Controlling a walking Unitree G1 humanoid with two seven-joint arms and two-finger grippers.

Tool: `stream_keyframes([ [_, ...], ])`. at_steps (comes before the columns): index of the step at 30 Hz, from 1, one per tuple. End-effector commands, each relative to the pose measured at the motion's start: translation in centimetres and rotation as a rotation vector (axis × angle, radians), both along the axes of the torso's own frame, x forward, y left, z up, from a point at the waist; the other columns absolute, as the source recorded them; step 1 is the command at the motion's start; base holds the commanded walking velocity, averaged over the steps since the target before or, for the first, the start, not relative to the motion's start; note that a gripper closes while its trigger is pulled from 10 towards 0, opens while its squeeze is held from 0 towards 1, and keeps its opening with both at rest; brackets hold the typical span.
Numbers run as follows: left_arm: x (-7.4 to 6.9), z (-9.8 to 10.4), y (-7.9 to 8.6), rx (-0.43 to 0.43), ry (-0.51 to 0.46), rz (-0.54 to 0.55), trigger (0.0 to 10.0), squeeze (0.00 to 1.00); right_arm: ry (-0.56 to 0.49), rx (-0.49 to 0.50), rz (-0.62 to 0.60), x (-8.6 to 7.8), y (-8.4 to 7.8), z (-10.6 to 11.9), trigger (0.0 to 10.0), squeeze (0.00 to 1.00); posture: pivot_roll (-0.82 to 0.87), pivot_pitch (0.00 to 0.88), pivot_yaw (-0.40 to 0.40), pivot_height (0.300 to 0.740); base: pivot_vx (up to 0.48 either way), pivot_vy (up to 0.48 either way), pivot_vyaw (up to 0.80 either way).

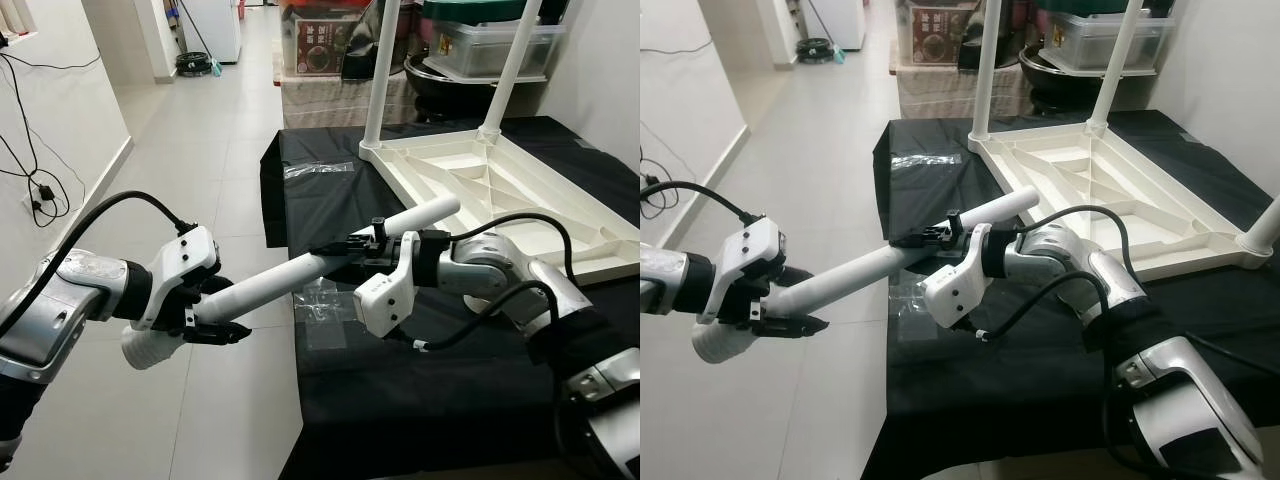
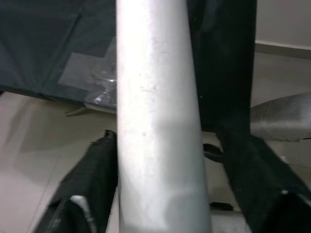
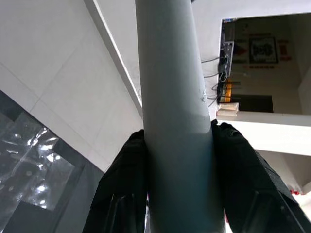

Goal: Building children table

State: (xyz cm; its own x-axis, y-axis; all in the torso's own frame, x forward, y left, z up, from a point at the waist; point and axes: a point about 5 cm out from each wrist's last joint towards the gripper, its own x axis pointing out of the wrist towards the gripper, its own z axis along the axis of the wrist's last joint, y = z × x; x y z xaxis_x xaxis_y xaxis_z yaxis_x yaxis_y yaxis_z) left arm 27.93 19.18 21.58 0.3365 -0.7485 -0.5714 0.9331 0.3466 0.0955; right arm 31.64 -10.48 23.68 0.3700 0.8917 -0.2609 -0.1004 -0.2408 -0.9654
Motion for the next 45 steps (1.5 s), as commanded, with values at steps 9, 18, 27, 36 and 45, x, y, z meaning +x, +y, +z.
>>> stream_keyframes([
  [9,-1.3,-2.5,-1.2,-0.022,0.157,-0.033,0.0,0.0,-0.154,0.312,0.077,-0.4,1.3,4.9,0.0,0.0,0.06,0.0,0.028,0.74,0.0,0.0,0.0],
  [18,-0.1,-1.9,-1.3,-0.077,0.067,0.048,10.0,0.0,-0.035,0.513,-0.039,0.6,0.3,5.2,10.0,1.0,0.06,0.0,0.023,0.74,0.0,0.0,0.0],
  [27,0.9,-1.7,0.4,-0.188,-0.064,0.304,10.0,0.0,0.404,1.049,-0.299,2.9,-3.9,4.5,10.0,1.0,0.06,0.0,0.013,0.74,0.0,0.0,0.0],
  [36,0.2,-2.4,0.6,-0.275,-0.174,0.47,10.0,0.0,1.089,1.173,-0.34,0.6,-3.3,-2.0,10.0,0.25,0.07,0.0,-0.002,0.74,0.0,0.0,0.0],
  [45,-1.2,-1.6,-1.3,-0.374,-0.174,0.294,10.0,0.0,1.675,1.231,-0.21,-1.5,-0.1,-5.0,10.0,0.0,0.09,0.0,-0.021,0.74,0.0,0.0,0.0],
])
